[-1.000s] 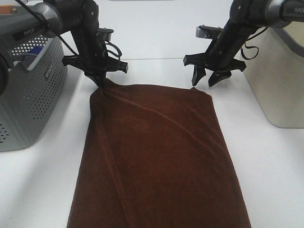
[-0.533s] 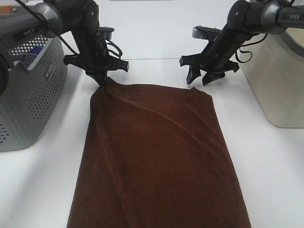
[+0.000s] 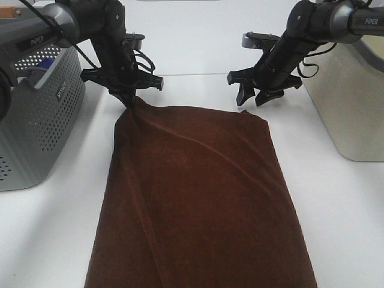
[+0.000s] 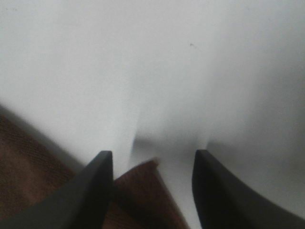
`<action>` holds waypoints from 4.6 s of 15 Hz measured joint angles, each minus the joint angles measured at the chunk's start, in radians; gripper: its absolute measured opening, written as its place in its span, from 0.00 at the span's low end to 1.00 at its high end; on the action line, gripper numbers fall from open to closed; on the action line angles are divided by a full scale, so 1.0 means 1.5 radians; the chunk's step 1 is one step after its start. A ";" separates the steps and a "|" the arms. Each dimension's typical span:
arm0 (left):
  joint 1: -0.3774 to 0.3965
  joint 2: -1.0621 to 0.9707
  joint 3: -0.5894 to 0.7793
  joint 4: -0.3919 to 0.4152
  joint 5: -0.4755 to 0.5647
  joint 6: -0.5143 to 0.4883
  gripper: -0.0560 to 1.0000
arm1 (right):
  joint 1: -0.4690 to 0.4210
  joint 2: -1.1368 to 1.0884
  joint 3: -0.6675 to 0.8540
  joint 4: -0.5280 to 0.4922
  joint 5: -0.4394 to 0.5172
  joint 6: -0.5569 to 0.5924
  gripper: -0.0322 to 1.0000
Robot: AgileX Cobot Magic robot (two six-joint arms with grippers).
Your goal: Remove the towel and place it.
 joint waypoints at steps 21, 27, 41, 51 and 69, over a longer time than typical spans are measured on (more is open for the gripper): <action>0.000 0.000 0.000 -0.003 -0.003 0.000 0.06 | 0.000 0.023 -0.019 0.005 0.069 -0.040 0.03; 0.000 0.000 0.000 -0.003 -0.003 0.000 0.06 | 0.000 0.029 -0.119 -0.044 0.126 0.001 0.03; 0.000 0.000 0.000 -0.003 -0.010 0.000 0.06 | 0.000 0.083 -0.161 0.018 0.192 0.019 0.41; 0.000 0.000 0.000 -0.003 -0.011 0.000 0.06 | 0.005 0.083 -0.161 -0.003 0.191 0.029 0.43; 0.000 0.000 0.000 -0.005 -0.025 0.000 0.06 | 0.023 0.027 -0.166 -0.137 0.172 0.065 0.03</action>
